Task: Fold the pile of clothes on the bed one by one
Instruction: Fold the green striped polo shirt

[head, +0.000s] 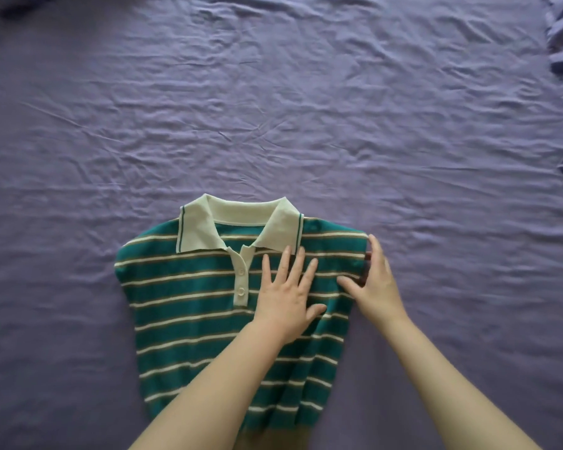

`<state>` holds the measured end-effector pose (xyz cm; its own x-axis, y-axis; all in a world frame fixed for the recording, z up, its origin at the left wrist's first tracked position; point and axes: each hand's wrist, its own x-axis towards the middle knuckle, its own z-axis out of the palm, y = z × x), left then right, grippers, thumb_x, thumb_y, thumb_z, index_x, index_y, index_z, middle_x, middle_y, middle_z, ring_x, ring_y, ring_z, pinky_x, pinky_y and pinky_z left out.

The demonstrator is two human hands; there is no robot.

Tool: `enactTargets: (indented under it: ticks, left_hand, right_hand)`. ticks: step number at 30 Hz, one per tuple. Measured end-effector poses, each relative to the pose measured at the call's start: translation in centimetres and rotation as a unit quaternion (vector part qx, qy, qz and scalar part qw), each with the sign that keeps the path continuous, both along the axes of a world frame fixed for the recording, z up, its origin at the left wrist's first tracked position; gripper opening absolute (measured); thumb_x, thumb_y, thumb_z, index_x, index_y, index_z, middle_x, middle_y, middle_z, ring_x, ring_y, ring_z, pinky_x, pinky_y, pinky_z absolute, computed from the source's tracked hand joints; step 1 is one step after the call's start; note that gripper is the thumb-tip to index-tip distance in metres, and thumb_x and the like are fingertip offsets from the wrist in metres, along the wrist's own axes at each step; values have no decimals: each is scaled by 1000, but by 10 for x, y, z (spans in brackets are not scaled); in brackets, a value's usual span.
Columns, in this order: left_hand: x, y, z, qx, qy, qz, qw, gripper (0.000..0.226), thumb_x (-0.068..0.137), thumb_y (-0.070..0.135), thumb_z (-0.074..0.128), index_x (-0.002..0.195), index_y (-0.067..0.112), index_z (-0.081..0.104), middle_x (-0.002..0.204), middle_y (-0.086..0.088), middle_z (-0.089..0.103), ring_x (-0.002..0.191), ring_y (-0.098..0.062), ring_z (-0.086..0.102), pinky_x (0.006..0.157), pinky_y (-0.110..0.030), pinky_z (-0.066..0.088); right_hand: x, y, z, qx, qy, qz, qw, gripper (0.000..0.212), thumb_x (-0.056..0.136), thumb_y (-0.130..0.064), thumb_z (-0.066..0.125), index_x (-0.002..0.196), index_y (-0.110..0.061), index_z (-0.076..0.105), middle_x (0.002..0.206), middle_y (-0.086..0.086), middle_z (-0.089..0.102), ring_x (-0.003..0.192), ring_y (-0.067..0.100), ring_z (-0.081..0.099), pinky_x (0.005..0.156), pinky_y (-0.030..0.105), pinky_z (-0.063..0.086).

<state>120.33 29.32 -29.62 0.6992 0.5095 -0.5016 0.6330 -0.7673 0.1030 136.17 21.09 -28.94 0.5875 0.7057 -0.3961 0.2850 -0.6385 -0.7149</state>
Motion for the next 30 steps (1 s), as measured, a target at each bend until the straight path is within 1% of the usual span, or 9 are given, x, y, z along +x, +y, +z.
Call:
enactTargets:
  ticks: [4, 6, 8, 11, 15, 21, 25, 27, 30]
  left_hand:
    - [-23, -25, 1, -23, 9, 18, 1000, 71, 91, 67, 11, 142, 33, -26, 147, 0, -35, 135, -26, -35, 109, -57, -18]
    - [-41, -36, 2, -23, 20, 18, 999, 68, 94, 62, 13, 139, 33, -29, 147, 0, -35, 133, -27, -37, 109, -57, -19]
    - [-58, -44, 5, -20, 29, 18, 999, 67, 96, 57, 16, 141, 32, -27, 146, 1, -35, 132, -27, -38, 109, -56, -21]
    - [-75, -58, 8, -24, 31, 17, 999, 67, 99, 50, 22, 144, 30, -24, 146, 0, -35, 131, -27, -38, 109, -53, -20]
    - [-96, -79, 8, -28, 19, 22, 999, 64, 100, 42, 25, 147, 29, -16, 155, -4, -26, 140, -29, -29, 113, -51, -13]
    - [-142, -109, 11, -24, 14, 5, 1000, 65, 100, 37, 32, 150, 26, -6, 159, -6, -13, 145, -30, -15, 116, -48, -7]
    - [-186, -123, 18, -35, 25, -4, 999, 64, 99, 31, 35, 151, 27, -2, 159, -4, -13, 146, -29, -13, 117, -49, -1]
    - [-206, -128, 22, -35, 30, -12, 999, 66, 98, 24, 36, 151, 28, -2, 159, -5, -13, 146, -30, -13, 117, -48, 0]
    - [-231, -136, 24, -29, 40, -14, 999, 68, 97, 20, 38, 151, 28, -3, 159, -6, -12, 146, -32, -11, 117, -49, -1]
  right_hand:
    - [-6, -14, 0, 3, -41, -55, 998, 79, 83, -1, 63, 148, -15, 19, 109, 10, 50, 92, 25, 53, 92, 45, 46]
    - [-9, -19, 2, 2, -45, -65, 997, 78, 84, -4, 64, 147, -13, 20, 114, 12, 48, 85, 23, 53, 89, 40, 47]
    - [-20, -24, 6, -7, -54, -36, 998, 82, 83, -7, 66, 148, -16, 17, 131, 14, 42, 95, 24, 55, 87, 36, 46]
    - [-50, -39, 12, -33, -81, 3, 996, 88, 83, -12, 67, 150, -21, 11, 149, 10, 24, 117, 30, 49, 89, 43, 46]
    - [-97, -67, 12, -67, -87, 25, 994, 87, 86, -14, 63, 150, -24, 5, 155, 7, 12, 112, 33, 54, 82, 42, 51]
    - [-160, -109, 6, -67, -74, 11, 995, 75, 87, -11, 61, 147, -27, 21, 142, 7, 27, 100, 27, 56, 79, 34, 48]
    - [-171, -139, 8, -46, -87, -103, 990, 57, 85, 2, 59, 138, -7, 41, 125, 20, 42, 103, 35, 53, 89, 25, 36]
    - [-175, -155, 12, -73, -80, -133, 985, 63, 84, -3, 64, 140, -4, 35, 129, 24, 41, 110, 39, 50, 95, 33, 37]
    - [-203, -168, 18, -93, -46, -89, 991, 80, 85, -20, 67, 147, -7, 19, 141, 20, 38, 126, 35, 41, 101, 36, 35]
